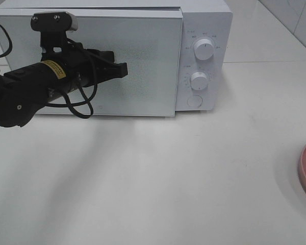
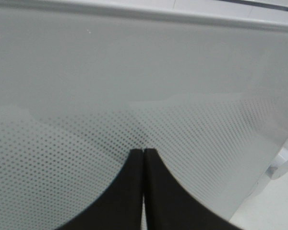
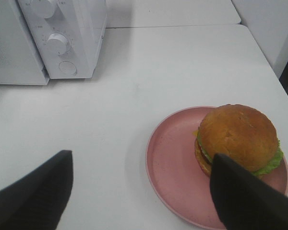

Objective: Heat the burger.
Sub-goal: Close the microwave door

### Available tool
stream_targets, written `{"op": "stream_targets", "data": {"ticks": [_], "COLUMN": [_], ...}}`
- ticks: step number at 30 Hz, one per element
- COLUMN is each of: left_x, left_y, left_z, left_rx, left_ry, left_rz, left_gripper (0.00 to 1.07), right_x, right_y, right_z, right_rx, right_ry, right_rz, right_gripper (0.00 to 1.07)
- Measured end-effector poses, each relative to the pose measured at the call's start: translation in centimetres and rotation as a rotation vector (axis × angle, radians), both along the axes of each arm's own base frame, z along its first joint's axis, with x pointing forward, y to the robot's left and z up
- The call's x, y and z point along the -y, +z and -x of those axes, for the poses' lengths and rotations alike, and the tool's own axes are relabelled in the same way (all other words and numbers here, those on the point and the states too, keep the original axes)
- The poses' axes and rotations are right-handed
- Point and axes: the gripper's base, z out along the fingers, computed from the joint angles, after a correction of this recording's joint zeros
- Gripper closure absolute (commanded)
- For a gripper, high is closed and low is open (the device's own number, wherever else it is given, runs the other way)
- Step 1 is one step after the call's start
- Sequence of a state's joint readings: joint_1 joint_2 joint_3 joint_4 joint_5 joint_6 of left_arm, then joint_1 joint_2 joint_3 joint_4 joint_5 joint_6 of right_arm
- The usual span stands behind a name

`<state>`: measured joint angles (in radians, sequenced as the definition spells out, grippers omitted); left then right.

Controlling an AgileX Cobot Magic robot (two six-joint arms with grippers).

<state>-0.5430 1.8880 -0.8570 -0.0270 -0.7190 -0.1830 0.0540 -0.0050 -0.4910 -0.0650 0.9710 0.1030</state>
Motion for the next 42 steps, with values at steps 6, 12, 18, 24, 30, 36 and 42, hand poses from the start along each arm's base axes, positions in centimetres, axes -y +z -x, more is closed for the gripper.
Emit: {"op": "stream_targets", "data": {"ticks": [6,12,18,24,30,36,42], "left_x": [0.8,1.6,2.3,2.4,2.5,2.9,3.4], "left_y": [-0.2,-0.5,-0.5,-0.4,-0.4,0.8,1.1], "left_z": [-0.5,-1.2,-1.8,-1.9,-1.9,-1.3,0.4], "left_rx": [-0.009,-0.016,-0.012,0.006,-0.001,-0.073,-0.217], "left_ry": [-0.021,-0.039,-0.057,-0.064,-0.071,-0.066,-0.105], "left_rz": [-0.022,-0.036,-0.047,-0.074,-0.086,-0.101,-0.189], "left_gripper": [1.07,1.07,1.07,1.07,1.07,1.07,0.86], "right_x": [0.0,0.0,0.0,0.0,0.0,0.0,0.0], "right_y": [0.0,0.0,0.0,0.0,0.0,0.0,0.0], "right_z": [0.0,0.0,0.0,0.0,0.0,0.0,0.0], "right_rx": [0.000,0.000,0.000,0.000,0.000,0.000,0.000], "right_ry": [0.000,0.000,0.000,0.000,0.000,0.000,0.000], "right_rz": [0.000,0.000,0.000,0.000,0.000,0.000,0.000], "right_gripper": [0.32,0.32,0.32,0.32,0.32,0.32,0.32]}}
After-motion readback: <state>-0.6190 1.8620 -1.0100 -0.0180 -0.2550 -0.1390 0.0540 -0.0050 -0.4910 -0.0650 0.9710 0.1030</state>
